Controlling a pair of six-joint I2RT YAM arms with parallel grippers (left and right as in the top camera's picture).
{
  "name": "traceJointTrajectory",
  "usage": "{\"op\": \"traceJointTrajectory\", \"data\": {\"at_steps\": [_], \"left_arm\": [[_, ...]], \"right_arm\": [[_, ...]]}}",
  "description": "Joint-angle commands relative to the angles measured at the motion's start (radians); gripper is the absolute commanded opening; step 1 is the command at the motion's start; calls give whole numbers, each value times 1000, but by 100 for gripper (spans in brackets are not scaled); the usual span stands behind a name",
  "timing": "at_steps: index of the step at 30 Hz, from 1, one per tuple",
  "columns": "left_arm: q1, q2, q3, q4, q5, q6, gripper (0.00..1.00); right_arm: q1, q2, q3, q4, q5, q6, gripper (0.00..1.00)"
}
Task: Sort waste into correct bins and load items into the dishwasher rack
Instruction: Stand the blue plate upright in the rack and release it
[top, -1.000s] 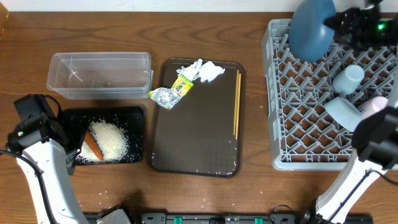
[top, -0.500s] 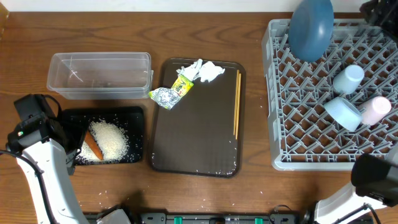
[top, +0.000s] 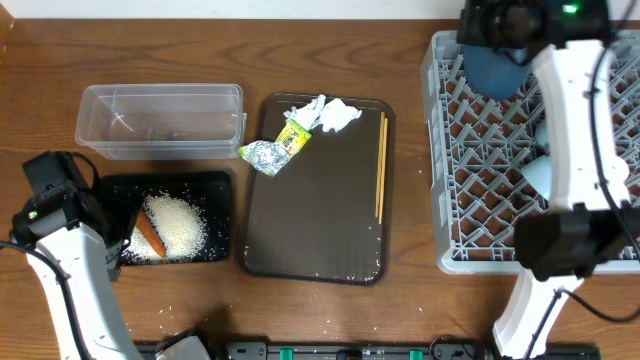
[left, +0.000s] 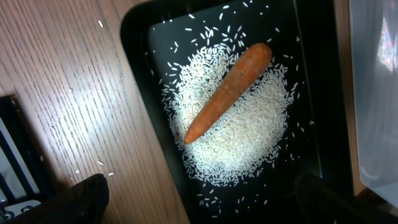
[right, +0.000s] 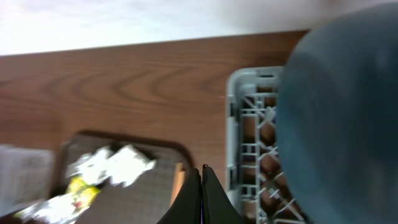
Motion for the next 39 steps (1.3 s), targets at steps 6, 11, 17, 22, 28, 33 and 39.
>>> {"op": "traceJointTrajectory", "data": {"at_steps": [6, 11, 17, 22, 28, 33, 39], "left_arm": [[5, 4, 6, -4, -1, -13, 98], [5, 4, 6, -4, -1, -13, 98], [5, 4, 6, -4, -1, -13, 98], [5, 4, 6, -4, -1, -13, 98], [5, 4, 6, -4, -1, -13, 98], [5, 4, 6, -4, -1, -13, 98], [5, 4, 6, -4, -1, -13, 98]], "right_arm": [[-74, 61, 6, -10, 230, -14, 1], [-127, 43, 8, -45, 229, -13, 1], [-167, -18, 8, -61, 230, -3, 1], [-167, -79, 8, -55, 229, 17, 4], [-165, -151, 8, -66, 209, 32, 2], [-151, -204, 8, -75, 161, 31, 31], [-121, -243, 8, -86, 8, 31, 99]]}}
